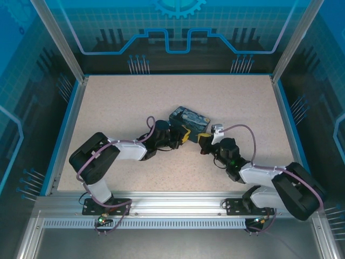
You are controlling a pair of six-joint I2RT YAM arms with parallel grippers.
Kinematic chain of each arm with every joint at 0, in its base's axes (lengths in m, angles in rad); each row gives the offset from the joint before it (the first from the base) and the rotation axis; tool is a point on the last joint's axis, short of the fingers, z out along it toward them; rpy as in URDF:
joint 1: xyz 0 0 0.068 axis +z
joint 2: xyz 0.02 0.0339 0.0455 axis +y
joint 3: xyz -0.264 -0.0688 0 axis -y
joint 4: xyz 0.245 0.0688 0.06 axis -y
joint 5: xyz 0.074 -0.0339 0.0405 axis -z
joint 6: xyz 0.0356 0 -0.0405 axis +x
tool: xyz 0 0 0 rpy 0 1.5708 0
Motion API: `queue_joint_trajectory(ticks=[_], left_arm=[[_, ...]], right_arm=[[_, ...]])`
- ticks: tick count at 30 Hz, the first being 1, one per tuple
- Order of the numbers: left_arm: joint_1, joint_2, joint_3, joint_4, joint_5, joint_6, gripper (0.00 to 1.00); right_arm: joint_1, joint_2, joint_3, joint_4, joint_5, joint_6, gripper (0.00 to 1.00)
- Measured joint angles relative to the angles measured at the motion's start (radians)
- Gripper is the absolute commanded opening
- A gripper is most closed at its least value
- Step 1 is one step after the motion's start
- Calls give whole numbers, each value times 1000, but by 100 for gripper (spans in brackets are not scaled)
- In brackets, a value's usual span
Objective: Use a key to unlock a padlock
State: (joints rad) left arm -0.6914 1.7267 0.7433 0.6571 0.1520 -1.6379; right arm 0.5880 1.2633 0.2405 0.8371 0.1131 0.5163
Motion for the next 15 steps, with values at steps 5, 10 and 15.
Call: queue_joint_trajectory(ticks=[5, 10, 15], left_arm=[[0, 0, 0, 26, -4, -16, 0], [-4, 0, 0, 31, -6, -37, 0], [-5, 0, 0, 39, -7, -43, 0]], right_arm=[[5, 51, 16, 46, -15, 19, 0], [10, 55, 19, 72, -16, 27, 0], [10, 85, 42, 86, -16, 27, 0]])
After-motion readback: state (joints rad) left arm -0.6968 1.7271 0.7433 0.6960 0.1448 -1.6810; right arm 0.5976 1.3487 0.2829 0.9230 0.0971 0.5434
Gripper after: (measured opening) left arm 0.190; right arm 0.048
